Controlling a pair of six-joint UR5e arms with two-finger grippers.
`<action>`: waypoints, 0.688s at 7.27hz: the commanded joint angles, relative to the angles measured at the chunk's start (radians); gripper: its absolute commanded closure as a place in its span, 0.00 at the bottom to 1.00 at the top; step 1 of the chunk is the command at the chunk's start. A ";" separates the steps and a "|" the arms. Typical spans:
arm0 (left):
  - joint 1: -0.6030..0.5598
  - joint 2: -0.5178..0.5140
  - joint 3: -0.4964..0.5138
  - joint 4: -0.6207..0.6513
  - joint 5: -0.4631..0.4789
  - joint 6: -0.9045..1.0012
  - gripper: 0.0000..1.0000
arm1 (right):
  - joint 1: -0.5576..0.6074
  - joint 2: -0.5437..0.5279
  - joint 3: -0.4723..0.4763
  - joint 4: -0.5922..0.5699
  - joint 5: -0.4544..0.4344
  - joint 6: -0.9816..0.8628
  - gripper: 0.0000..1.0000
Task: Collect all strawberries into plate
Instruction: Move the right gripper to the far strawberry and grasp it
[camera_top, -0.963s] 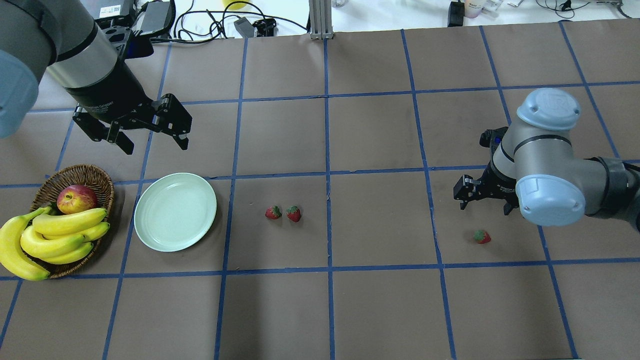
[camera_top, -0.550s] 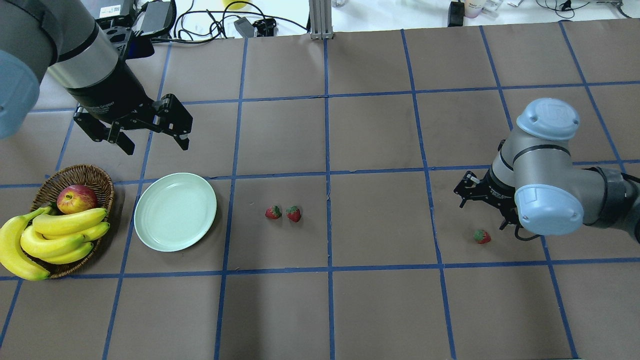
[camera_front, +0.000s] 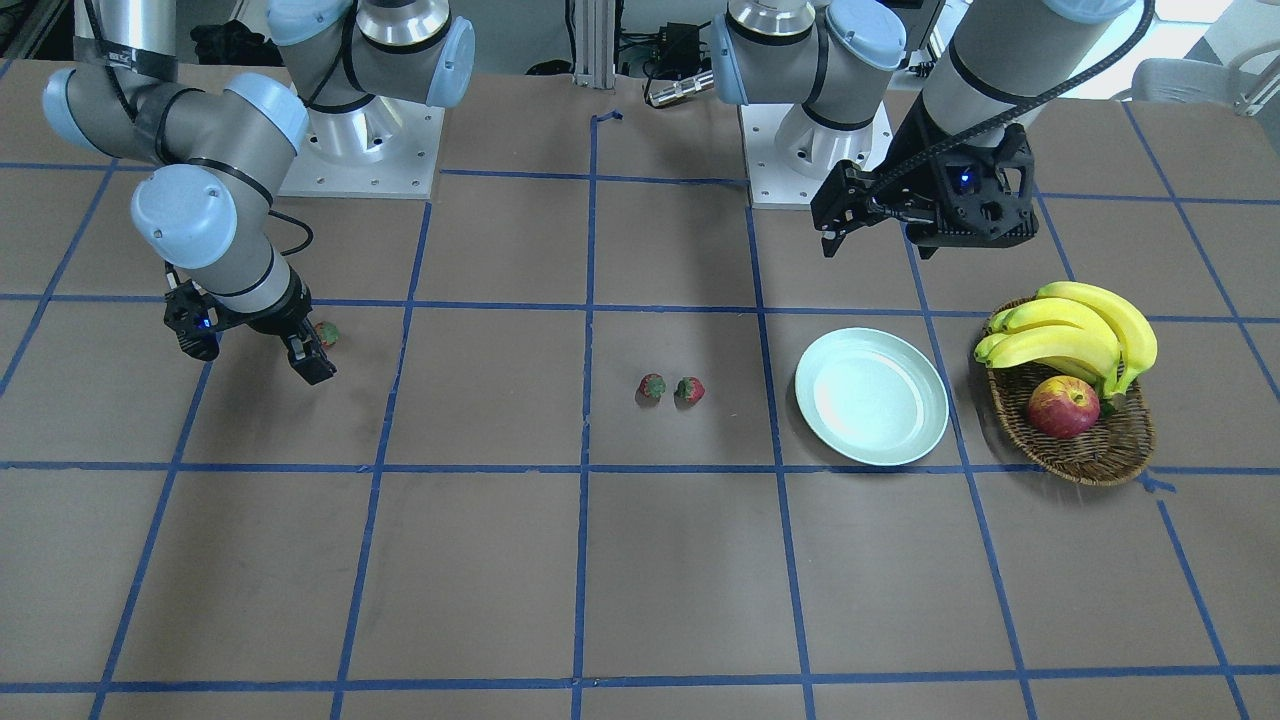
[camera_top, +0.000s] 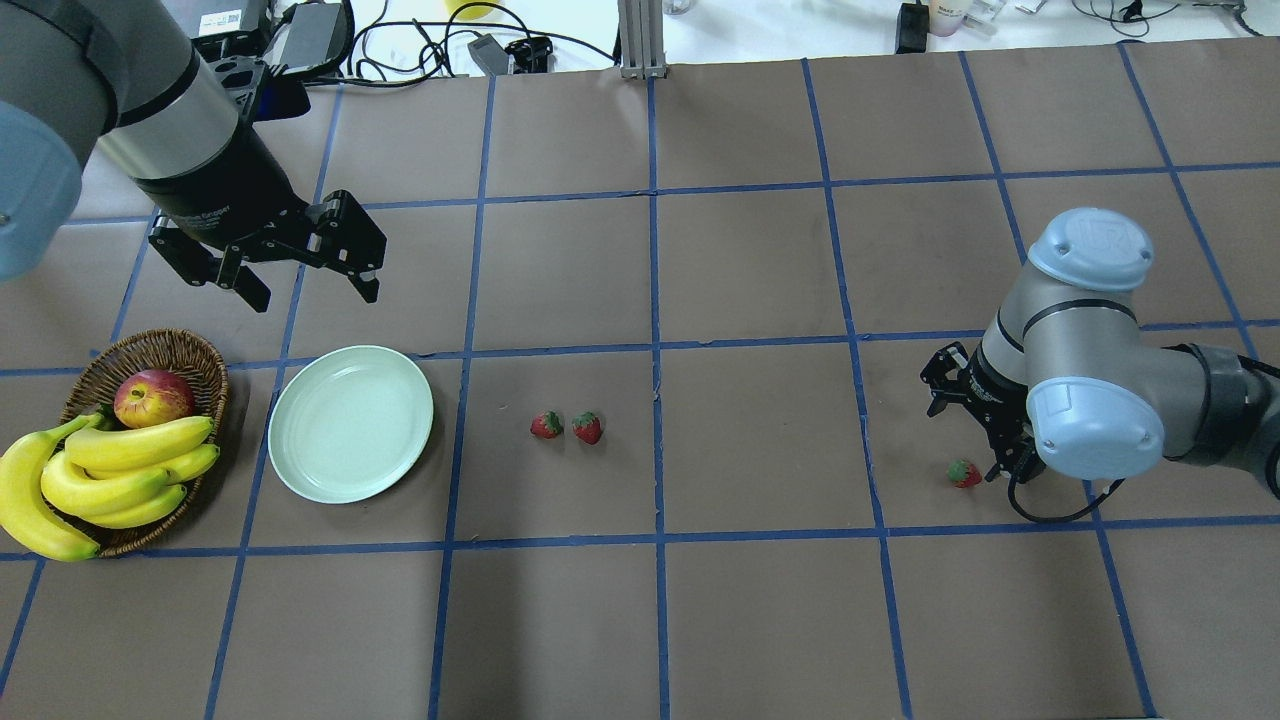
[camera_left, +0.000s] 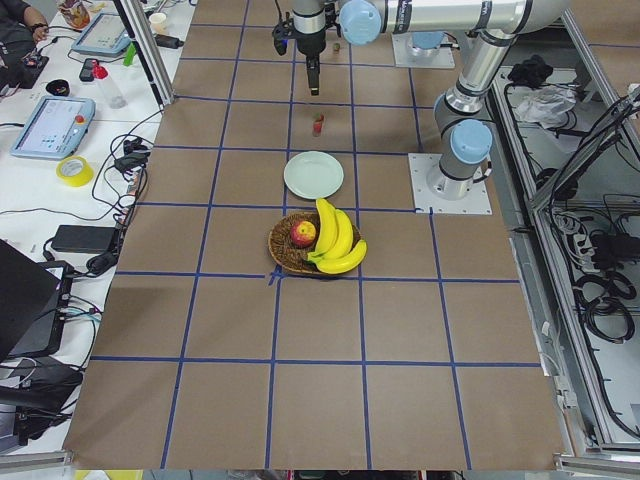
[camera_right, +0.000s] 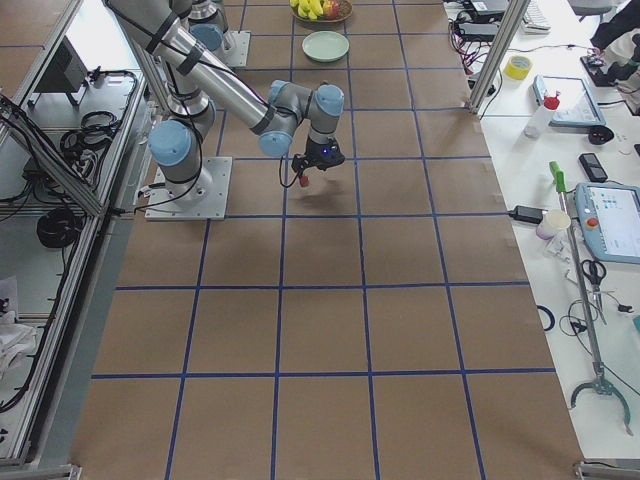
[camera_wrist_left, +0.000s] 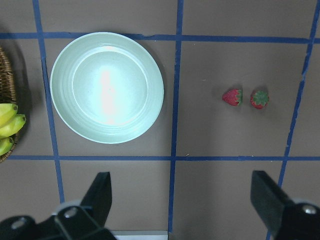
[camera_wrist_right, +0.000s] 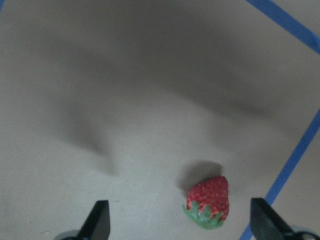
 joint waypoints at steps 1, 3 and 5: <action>0.001 0.000 0.000 0.000 0.000 0.002 0.00 | 0.002 -0.004 0.058 -0.017 -0.002 0.167 0.00; 0.003 0.000 0.000 0.000 0.000 0.005 0.00 | 0.000 -0.007 0.055 -0.020 -0.037 0.125 0.01; 0.003 0.000 0.000 0.000 0.000 0.005 0.00 | -0.001 -0.005 0.046 -0.020 -0.036 0.111 0.33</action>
